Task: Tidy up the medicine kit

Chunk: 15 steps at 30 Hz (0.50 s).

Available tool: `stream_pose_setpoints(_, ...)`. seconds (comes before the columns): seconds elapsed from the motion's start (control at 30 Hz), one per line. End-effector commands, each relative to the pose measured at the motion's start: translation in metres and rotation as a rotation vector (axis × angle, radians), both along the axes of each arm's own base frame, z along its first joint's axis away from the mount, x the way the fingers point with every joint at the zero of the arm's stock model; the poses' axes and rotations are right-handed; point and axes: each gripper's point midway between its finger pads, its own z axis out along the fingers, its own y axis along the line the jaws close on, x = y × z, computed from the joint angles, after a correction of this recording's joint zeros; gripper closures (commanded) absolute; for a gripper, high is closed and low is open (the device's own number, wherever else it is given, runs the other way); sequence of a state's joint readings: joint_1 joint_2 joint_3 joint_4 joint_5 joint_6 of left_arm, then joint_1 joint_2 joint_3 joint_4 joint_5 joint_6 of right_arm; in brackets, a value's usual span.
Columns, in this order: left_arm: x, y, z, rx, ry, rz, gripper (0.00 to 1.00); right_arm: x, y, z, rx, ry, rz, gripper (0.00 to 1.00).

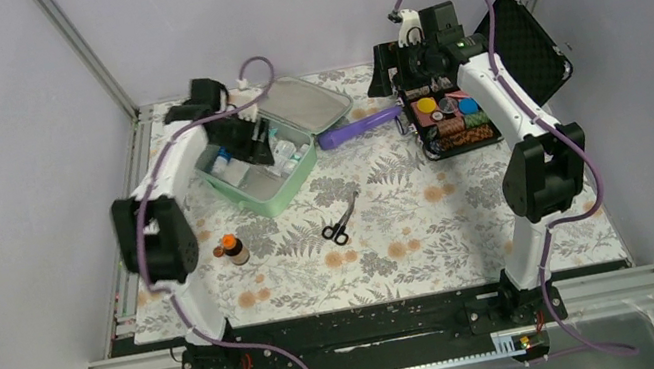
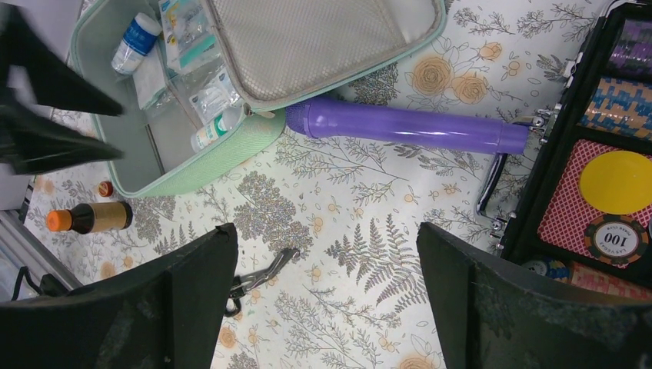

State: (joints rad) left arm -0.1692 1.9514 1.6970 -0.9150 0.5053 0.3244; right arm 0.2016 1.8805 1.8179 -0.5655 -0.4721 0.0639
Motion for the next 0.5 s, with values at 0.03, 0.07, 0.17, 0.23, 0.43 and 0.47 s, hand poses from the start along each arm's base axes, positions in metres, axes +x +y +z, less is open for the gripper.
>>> stream_pose_setpoints(0.03, -0.027, 0.030, 0.083, -0.116, -0.304, -0.054, 0.39, -0.005, 0.002, 0.008, -0.010, -0.029, 0.020, 0.07)
stream_pose_setpoints(0.07, -0.037, 0.039, 0.084, -0.114, -0.318, -0.064, 0.38, -0.005, 0.002, 0.007, -0.011, -0.027, 0.020, 0.07)
stream_pose_setpoints(0.17, -0.079, 0.065, 0.075, -0.056, -0.279, -0.145, 0.35, -0.007, 0.003, 0.006, -0.014, -0.025, 0.024, 0.07)
stream_pose_setpoints(0.23, -0.102, 0.082, 0.064, 0.023, -0.241, -0.186, 0.34, -0.006, 0.002, 0.006, -0.014, -0.028, 0.024, 0.07)
stream_pose_setpoints(0.43, -0.128, 0.103, 0.039, 0.114, -0.248, -0.175, 0.32, -0.003, 0.005, 0.003, -0.008, -0.025, 0.031, 0.07)
stream_pose_setpoints(0.47, -0.131, 0.105, 0.033, 0.123, -0.227, -0.176, 0.32, -0.002, 0.006, 0.003, -0.005, -0.024, 0.033, 0.07)
